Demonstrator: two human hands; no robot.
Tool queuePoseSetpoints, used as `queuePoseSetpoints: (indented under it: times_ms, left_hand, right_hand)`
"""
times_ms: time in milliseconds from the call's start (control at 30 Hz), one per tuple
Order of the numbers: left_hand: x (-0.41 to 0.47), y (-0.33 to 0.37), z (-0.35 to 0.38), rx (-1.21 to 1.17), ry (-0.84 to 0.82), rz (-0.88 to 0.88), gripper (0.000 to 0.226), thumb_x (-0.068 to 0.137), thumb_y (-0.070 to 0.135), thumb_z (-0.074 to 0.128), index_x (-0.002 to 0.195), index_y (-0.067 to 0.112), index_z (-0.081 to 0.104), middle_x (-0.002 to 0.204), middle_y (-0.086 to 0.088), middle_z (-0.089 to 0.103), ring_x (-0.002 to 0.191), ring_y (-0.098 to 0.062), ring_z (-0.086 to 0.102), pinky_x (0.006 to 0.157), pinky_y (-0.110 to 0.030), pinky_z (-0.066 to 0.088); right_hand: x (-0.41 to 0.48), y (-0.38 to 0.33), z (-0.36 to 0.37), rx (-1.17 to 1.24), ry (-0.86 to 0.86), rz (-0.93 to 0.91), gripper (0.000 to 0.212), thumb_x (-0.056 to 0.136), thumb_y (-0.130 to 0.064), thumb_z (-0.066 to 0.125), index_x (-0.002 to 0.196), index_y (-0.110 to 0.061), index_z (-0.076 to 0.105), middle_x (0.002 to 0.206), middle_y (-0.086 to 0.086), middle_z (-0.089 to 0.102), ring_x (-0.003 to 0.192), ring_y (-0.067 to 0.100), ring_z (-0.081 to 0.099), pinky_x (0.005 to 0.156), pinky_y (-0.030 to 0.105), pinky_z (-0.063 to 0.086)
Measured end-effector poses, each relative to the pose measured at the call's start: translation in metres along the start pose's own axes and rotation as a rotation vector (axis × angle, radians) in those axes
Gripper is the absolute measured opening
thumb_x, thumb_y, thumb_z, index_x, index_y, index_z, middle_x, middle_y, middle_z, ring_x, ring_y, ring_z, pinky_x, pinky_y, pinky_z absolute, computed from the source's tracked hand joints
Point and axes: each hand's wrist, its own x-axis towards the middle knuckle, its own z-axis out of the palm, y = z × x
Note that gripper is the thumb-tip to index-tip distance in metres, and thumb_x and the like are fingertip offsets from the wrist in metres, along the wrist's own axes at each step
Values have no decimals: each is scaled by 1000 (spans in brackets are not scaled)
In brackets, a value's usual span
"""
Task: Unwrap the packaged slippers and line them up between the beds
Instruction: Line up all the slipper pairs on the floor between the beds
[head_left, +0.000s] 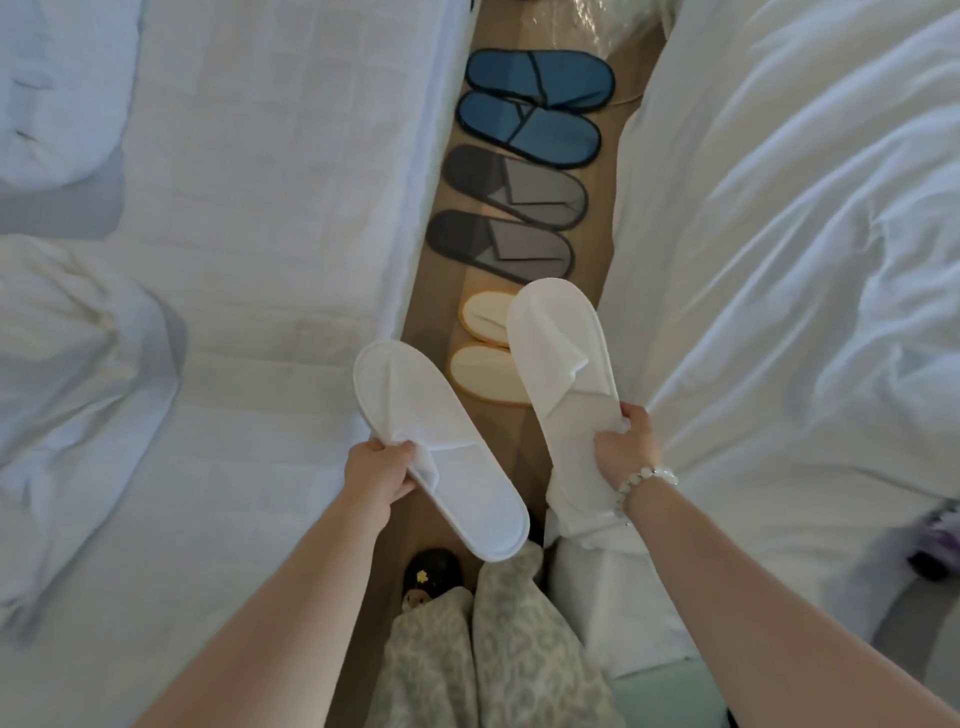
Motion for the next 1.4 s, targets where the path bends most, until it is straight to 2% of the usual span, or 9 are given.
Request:
queuePoseSetpoints:
  times_ms: [100,233,367,433,667,900,1000,1200,1400]
  left_hand:
    - [4,-6,4,-34,-43,-10,40,91,3,56,130,-2,48,128,-19,56,115,-33,57,85,-38,52]
    - [5,-17,10,-43,-138,5,36,91,2,55,127,-2,49,124,-17,56,115,-32,56,87,-35,50]
    - [14,-45,9,-101,-136,-34,37,90,-1,55,127,-1,47,116,-14,55,114,-31,55,84,-35,51]
    - [22,-62,9,-118,-128,-75,41,89,-1,56,128,-2,45,120,-16,55,111,-31,56,80,-33,51]
    - [54,-120,9,-168,-81,-189,40,90,-2,55,129,-3,44,124,-19,56,100,-27,57,81,-30,49]
    - [133,-168,37,-341,-17,-270,46,89,-4,56,132,-4,41,119,-19,57,93,-25,56,79,-29,49]
    - [175,-184,54,-439,-13,-234,47,90,-6,53,134,-8,37,128,-22,53,95,-26,54,82,-30,47]
    - [245,-218,77,-375,34,-168,51,84,4,62,131,-4,45,127,-17,57,110,-29,58,98,-41,48]
    - [257,-248,90,-419,4,-207,51,83,0,63,129,-6,44,126,-17,56,105,-28,58,92,-36,50]
  right_hand:
    - [-3,4,6,-59,-25,-37,48,91,-3,37,138,-15,39,121,13,53,91,23,45,78,29,36]
    - [-7,4,21,-104,-50,-43,48,92,-8,39,139,-19,37,112,8,53,90,24,46,78,31,37]
    - [-7,5,33,-135,-30,-107,49,91,-7,39,138,-22,37,109,7,51,90,25,47,77,33,37]
    - [-4,9,34,-181,-2,-151,51,89,-6,41,137,-22,37,103,6,50,93,28,50,78,33,39]
    - [20,23,50,-500,-29,-199,52,90,-4,41,139,-18,28,96,10,48,84,28,47,77,35,41]
    - [105,42,129,-860,-174,-417,53,89,1,39,138,-16,27,93,10,49,80,27,49,70,34,40]
    - [144,59,162,-971,-206,-488,52,87,1,41,135,-17,29,104,15,55,89,32,53,72,35,41]
    - [201,101,200,-1010,-230,-536,51,88,-2,43,135,-17,30,126,21,50,113,36,51,87,36,40]
    - [214,135,201,-1026,-254,-538,41,88,1,42,127,-10,35,109,22,53,86,29,49,76,34,40]
